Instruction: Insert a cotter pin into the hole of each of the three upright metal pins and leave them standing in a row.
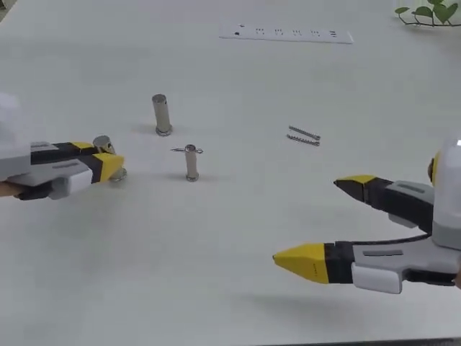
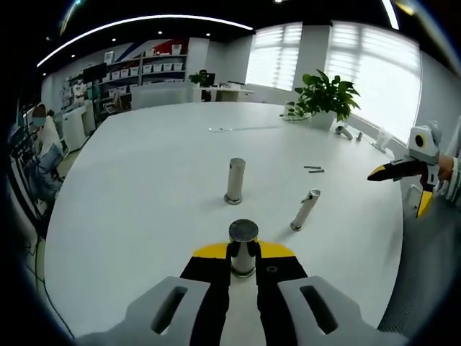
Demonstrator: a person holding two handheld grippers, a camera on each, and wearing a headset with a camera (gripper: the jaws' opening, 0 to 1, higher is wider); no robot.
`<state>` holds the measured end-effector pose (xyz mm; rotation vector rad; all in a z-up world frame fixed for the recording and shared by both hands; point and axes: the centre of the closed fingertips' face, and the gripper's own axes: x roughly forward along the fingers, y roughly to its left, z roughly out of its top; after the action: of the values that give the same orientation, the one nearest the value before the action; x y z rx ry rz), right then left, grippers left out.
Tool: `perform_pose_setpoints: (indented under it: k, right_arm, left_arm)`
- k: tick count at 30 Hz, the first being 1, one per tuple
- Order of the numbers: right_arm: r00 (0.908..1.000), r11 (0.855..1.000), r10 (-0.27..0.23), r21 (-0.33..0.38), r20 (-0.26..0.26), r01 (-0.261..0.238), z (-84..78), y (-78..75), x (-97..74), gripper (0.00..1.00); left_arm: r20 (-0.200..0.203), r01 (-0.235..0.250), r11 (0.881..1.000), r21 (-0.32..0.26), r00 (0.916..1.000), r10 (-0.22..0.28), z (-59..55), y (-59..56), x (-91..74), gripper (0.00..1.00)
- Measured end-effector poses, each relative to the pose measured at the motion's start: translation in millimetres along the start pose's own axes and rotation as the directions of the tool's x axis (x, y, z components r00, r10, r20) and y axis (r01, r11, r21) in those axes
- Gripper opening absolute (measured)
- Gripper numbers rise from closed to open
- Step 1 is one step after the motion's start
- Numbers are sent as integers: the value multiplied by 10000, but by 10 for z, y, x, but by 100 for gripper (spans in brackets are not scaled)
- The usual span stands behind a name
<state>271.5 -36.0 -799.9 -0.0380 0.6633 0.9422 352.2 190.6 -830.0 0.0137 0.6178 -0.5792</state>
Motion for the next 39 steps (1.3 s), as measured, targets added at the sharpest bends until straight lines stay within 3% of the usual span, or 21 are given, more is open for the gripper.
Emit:
perform_pose_setpoints:
  k: [9, 19, 33, 39]
  right_arm:
    - [10000, 9999, 61, -107, 46, -61, -21, 20, -9, 95]
    - [10000, 10000, -77, 8, 34, 77, -89, 2, -66, 94]
    - [9994, 9995, -321, 79, 120, 320, -77, -67, -144, 94]
    - [9994, 9995, -322, 70, 122, 322, -79, -66, -152, 94]
  left_arm:
    - [-36, -45, 9999, 119, 10000, 46, -55, -133, -135, 11]
    - [-237, 332, 9981, 519, 9992, -320, -132, -429, -252, 11]
    - [-153, 865, 9914, 978, 9962, -855, -7, -838, -272, 11]
    - [-403, 1146, 9851, 1283, 9931, -1103, 1, -1023, -190, 11]
